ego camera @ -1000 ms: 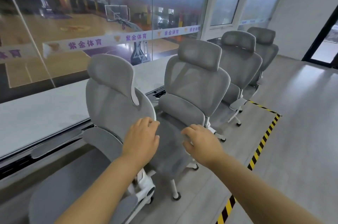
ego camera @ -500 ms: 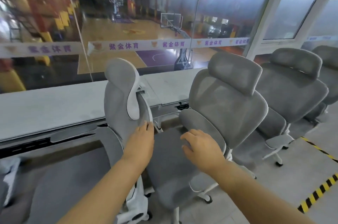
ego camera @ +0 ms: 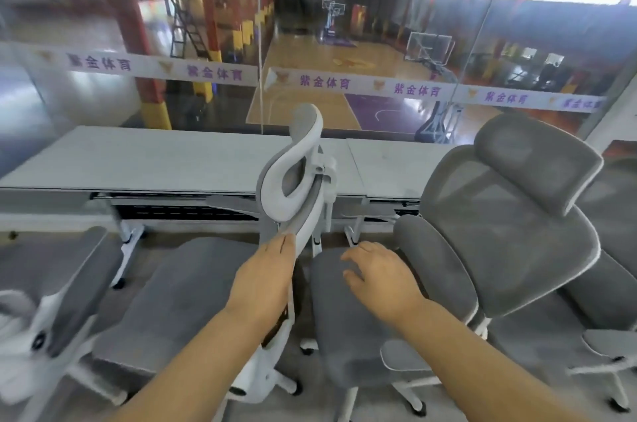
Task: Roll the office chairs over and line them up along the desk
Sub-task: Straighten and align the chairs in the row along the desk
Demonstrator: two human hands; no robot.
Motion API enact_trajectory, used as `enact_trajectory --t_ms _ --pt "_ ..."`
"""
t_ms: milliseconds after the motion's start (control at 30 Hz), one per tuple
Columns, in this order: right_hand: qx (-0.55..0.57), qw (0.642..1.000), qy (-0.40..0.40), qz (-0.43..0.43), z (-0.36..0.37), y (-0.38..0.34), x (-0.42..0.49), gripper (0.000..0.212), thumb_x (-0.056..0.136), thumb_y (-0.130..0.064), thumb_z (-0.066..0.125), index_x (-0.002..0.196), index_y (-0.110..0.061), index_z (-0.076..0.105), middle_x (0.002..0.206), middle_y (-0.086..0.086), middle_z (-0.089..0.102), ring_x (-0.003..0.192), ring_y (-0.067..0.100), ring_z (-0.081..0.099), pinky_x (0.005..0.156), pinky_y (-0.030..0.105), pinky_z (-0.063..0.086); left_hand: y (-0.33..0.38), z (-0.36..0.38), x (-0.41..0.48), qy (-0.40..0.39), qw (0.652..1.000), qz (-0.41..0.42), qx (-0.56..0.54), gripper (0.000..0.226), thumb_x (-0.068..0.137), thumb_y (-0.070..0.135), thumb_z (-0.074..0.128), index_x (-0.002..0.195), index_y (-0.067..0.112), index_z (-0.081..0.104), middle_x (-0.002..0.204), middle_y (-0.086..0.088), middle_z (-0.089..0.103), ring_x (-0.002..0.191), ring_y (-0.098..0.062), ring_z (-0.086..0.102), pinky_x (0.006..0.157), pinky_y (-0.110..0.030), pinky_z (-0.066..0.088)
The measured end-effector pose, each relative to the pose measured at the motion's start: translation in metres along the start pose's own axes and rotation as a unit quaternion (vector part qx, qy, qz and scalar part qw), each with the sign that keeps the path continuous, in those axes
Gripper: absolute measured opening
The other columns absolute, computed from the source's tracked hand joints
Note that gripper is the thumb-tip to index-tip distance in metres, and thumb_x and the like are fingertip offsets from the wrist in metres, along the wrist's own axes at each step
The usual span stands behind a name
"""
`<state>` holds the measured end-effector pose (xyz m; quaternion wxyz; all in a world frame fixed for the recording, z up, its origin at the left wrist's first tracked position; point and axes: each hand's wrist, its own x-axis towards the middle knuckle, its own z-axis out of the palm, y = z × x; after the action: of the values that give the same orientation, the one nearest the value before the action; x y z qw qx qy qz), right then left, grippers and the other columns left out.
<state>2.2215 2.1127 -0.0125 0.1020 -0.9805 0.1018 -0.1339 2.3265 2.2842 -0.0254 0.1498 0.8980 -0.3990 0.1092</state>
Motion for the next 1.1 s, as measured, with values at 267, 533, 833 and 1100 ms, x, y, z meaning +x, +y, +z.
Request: enact_trajectory --t_ms 267,533,833,1100 --pt "0.024 0.999 0.033 0.002 -0.001 -0.051 0.018 0.025 0.088 -0.018 0.054 0.11 -0.016 0.065 0.104 0.0 0.064 0.102 0.019 0.055 0.079 0.029 0.045 -0.059 -0.036 -0.064 0.002 0.995 0.002 0.096 0.097 0.02 -0.003 0.084 0.115 0.008 0.064 0.079 -0.002 0.06 0.057 -0.016 0.055 0.038 -0.02 0.033" --pt "0.025 0.993 0.1 0.051 0.005 -0.124 0.03 0.042 0.087 -0.019 0.06 0.126 -0.012 0.049 0.12 0.005 0.053 0.107 0.023 0.051 0.077 0.028 0.042 -0.142 -0.065 -0.108 0.037 0.995 0.027 0.088 0.094 0.023 -0.01 0.077 0.114 0.013 0.066 0.078 -0.005 0.061 0.058 -0.019 0.057 0.045 -0.026 0.045" --pt "0.06 0.987 0.094 0.116 0.038 -0.223 0.044 0.065 0.089 -0.025 0.059 0.144 -0.01 0.028 0.148 0.004 0.032 0.135 0.022 0.027 0.109 0.035 0.028 -0.264 -0.102 -0.132 0.027 0.994 0.031 0.101 0.062 0.017 0.0 0.085 0.074 0.017 0.067 0.063 -0.002 0.052 0.051 -0.019 0.053 0.034 -0.024 0.025" --pt "0.082 0.962 0.194 0.175 0.068 -0.301 0.058 0.043 0.087 -0.024 0.063 0.122 -0.004 0.047 0.125 0.009 0.047 0.117 0.024 0.042 0.09 0.029 0.037 -0.311 -0.101 -0.141 0.109 0.99 0.092 0.001 0.058 0.046 0.007 0.08 0.102 0.012 0.067 0.091 -0.001 0.067 0.083 -0.022 0.064 0.073 -0.032 0.053"
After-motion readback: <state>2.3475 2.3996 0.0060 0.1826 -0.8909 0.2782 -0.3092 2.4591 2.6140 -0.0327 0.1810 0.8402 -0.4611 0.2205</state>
